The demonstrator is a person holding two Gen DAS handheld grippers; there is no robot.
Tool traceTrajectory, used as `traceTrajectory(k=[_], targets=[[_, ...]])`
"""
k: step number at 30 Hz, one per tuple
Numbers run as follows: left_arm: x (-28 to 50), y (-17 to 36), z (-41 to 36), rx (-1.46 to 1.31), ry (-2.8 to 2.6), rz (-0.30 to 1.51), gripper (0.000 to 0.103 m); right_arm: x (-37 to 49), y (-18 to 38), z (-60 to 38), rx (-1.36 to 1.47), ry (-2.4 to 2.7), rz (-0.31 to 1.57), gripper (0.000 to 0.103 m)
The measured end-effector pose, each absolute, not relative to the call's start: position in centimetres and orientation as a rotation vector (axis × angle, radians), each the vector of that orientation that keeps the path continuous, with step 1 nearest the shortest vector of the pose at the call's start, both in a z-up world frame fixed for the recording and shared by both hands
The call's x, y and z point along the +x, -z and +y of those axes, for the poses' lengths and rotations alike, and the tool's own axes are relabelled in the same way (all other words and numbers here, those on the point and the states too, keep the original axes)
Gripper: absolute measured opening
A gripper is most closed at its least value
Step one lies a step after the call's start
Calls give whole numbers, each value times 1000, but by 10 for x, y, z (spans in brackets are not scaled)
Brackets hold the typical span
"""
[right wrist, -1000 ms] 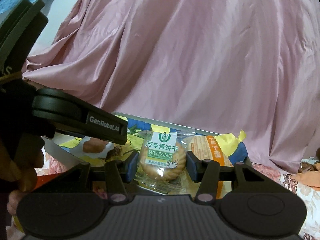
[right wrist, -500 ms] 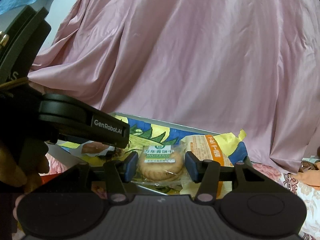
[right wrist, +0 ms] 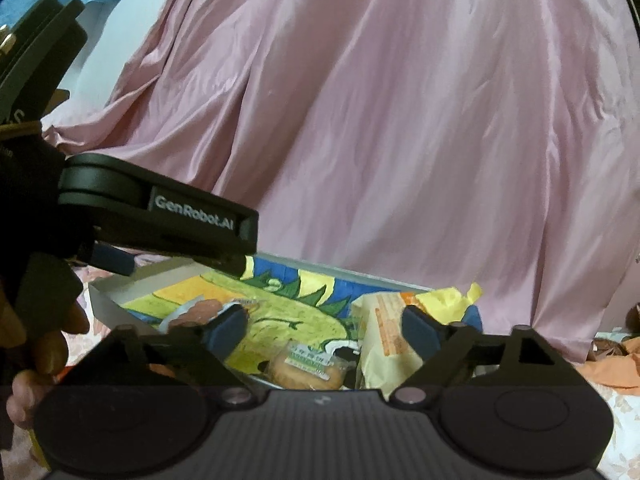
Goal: Organize snacks
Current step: 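Carry both packs into the grey tray and open both tools, then withdraw both tools from the tray toward the remaining snacks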
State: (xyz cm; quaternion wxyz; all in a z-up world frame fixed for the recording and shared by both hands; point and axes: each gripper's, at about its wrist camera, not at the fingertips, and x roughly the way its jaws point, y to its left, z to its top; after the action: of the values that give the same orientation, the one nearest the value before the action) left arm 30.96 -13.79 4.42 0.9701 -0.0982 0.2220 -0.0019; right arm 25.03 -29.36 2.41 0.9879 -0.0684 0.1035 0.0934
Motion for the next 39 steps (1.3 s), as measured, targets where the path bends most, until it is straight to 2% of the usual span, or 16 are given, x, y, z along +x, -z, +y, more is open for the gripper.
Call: traceTrajectory(k=[6, 21, 29, 39], targets=[[294, -58, -131, -206, -18, 400, 102, 234, -31, -295, -152, -158, 135, 103], [235, -83, -100, -190, -16, 328, 102, 172, -55, -298, -128, -117, -14, 103], [200, -87, -85, -154, -7, 302, 102, 153, -57, -300, -84, -116, 6, 103], [169, -62, -77, -117, 24, 340, 102, 131, -49, -300, -60, -92, 65, 103]])
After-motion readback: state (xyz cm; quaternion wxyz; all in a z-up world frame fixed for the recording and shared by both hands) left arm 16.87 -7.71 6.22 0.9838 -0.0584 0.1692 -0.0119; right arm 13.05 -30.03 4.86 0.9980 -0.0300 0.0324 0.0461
